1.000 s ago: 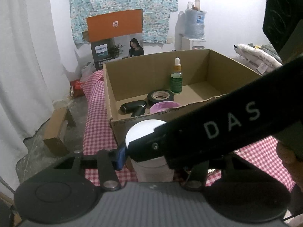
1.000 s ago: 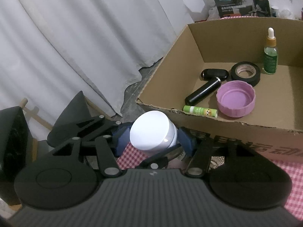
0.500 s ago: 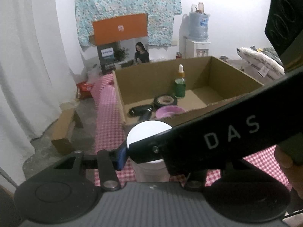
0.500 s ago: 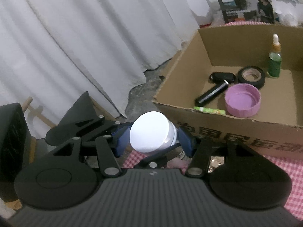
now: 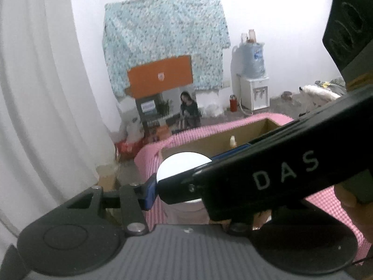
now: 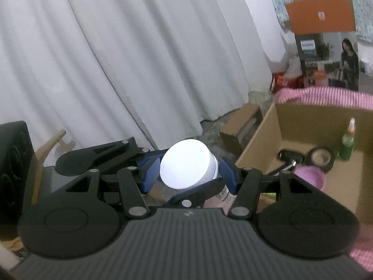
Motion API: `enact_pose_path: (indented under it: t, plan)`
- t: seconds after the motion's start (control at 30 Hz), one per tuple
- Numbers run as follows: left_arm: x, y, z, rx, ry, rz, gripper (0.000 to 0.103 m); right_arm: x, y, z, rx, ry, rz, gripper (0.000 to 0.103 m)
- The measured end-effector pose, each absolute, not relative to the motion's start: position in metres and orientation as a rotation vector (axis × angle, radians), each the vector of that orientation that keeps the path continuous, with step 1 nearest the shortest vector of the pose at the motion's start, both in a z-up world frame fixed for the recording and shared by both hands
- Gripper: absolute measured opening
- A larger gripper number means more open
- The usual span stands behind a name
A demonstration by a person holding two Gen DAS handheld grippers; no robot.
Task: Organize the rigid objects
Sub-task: 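Lift the white container with the right tool and carry it over the box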
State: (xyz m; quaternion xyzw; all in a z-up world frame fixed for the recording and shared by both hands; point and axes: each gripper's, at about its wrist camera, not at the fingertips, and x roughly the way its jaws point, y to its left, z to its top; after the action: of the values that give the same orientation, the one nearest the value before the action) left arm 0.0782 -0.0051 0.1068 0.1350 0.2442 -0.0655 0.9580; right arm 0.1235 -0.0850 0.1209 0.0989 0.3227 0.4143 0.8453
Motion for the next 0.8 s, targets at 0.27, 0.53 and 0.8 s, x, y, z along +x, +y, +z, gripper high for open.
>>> enact_pose_path:
  t: [0.27,0.53,0.8]
  plan:
    - [0.132,-0.049,0.125,0.244,0.499,-0.269,0.054,0.163,-0.137,0.153,0.173,0.690,0.787,0.056]
    - [0.220,-0.096,0.097,0.170,0.622,-0.374,0.054,0.244,-0.203,0.136,0.180,0.831,0.659,0.056]
    - [0.295,-0.127,0.058,0.138,0.727,-0.413,0.054,0.308,-0.251,0.092,0.216,0.914,0.593,0.053]
